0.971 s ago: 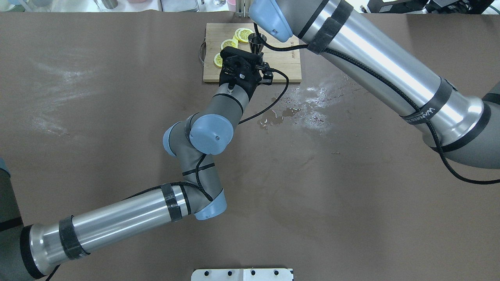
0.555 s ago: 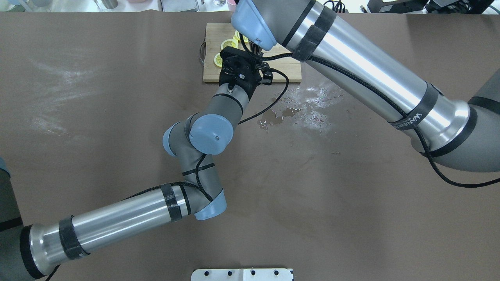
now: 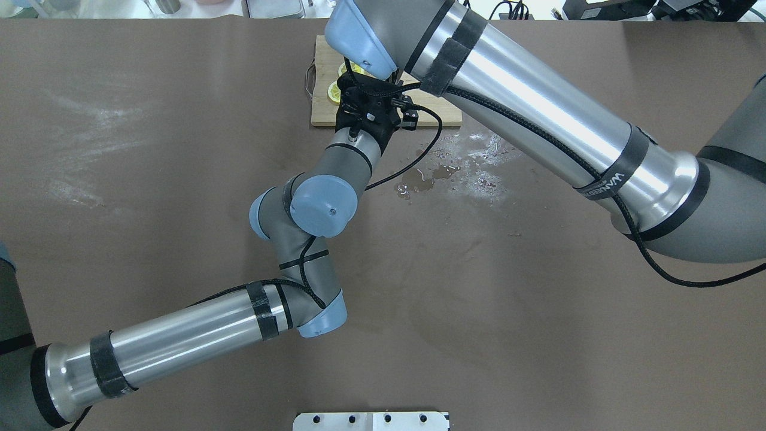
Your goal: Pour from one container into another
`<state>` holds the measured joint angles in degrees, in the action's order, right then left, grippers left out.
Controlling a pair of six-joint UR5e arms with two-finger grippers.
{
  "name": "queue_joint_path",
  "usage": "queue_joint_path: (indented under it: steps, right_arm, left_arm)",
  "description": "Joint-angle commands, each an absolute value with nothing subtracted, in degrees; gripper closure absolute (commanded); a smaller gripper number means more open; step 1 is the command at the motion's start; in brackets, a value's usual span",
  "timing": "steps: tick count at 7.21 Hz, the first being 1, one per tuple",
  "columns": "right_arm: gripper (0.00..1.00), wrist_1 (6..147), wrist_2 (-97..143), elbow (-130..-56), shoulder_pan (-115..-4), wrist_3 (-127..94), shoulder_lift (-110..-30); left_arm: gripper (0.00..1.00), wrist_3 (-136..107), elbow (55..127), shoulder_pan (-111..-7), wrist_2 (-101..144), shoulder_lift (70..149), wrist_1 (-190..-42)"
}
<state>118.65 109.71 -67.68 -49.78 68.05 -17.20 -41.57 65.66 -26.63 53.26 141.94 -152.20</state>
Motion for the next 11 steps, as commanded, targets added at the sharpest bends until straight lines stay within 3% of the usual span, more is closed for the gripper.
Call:
queue_joint_path:
  steps: [1,11]
  right_arm:
    - [1.0,120.14,105.14,-66.1,-47.65,69.16,-15.91]
    - [1.0,122.87,95.28,-55.65,-44.83,75.58,-9.32]
  left_arm:
    - [1.0,-41.57,65.65,-26.63,53.26,141.94,-152.23]
    - [1.0,-41.57,65.74,-26.63,53.26,141.94,-152.23]
